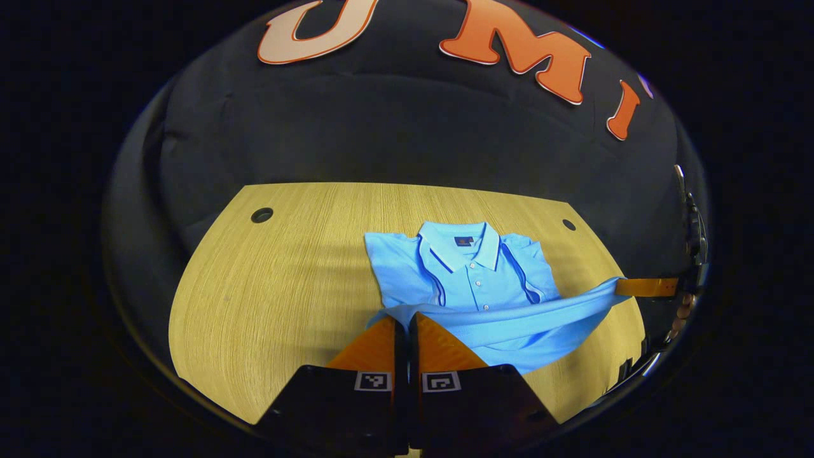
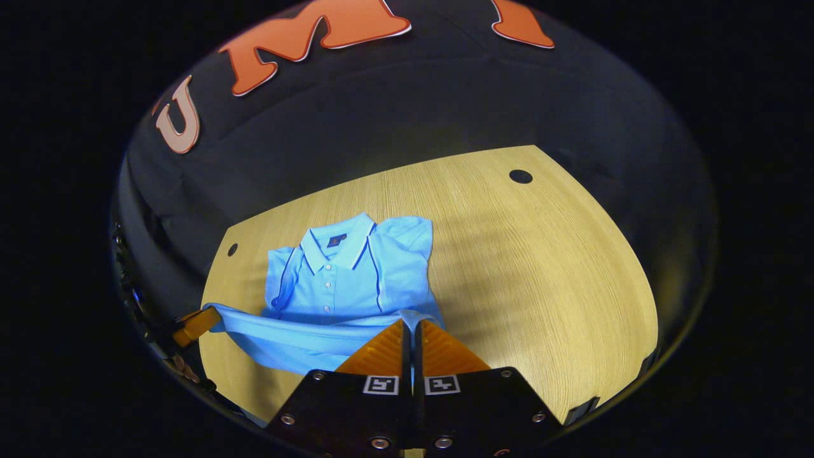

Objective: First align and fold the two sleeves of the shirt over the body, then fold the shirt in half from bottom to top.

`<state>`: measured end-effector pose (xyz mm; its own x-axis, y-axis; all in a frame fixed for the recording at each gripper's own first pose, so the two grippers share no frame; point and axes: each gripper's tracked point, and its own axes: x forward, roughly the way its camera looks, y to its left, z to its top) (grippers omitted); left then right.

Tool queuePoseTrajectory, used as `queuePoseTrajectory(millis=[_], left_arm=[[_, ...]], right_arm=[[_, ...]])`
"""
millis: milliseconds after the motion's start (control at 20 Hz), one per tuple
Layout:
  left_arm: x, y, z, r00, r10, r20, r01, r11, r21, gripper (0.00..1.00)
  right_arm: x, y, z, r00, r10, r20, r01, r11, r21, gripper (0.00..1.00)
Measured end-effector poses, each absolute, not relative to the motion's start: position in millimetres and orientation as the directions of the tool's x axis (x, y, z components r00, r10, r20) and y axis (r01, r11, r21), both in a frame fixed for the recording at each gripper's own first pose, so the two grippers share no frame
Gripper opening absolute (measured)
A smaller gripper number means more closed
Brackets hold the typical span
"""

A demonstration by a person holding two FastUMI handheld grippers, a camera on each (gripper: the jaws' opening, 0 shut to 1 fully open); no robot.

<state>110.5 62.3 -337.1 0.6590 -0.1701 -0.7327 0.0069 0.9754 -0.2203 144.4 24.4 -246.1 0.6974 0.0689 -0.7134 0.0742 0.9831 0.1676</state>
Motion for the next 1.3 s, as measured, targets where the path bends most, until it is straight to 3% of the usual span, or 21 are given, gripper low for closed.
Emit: queuePoseTrajectory(millis=[600,850,1050,1100,1200,1250,1300], left_arm=[[252,81,-372,0.665,-0.194,-0.721,0.037,0.973,-0.228,0.04],[285,84,-396,0.655,-0.173,-0.736,0.039,0.98,-0.195,0.04],[288,78,-412,0.611,-0.173,-0.772,0.079,0.984,-0.158,0.06],[285,78,-409,0.609,-0.174,-0.774,0.073,0.984,-0.163,0.06],[281,78,-396,0.62,-0.18,-0.763,0.058,0.981,-0.185,0.11],[278,78,-387,0.628,-0.183,-0.756,0.053,0.98,-0.194,0.13],[275,77,-377,0.637,-0.19,-0.747,0.055,0.978,-0.201,0.3]], right_arm=[[267,38,-257,0.698,0.039,-0.715,0.077,0.989,0.129,0.01],[307,38,-274,0.709,0.029,-0.705,0.097,0.986,0.137,0.01],[317,45,-270,0.7,0.1,-0.707,0.123,0.958,0.257,0.04],[318,45,-263,0.712,0.105,-0.694,0.118,0.957,0.265,0.07],[321,42,-245,0.757,0.086,-0.648,0.088,0.969,0.231,0.32],[317,39,-237,0.77,0.08,-0.633,0.079,0.972,0.219,0.49],[311,41,-228,0.782,0.083,-0.618,0.068,0.974,0.218,0.6]])
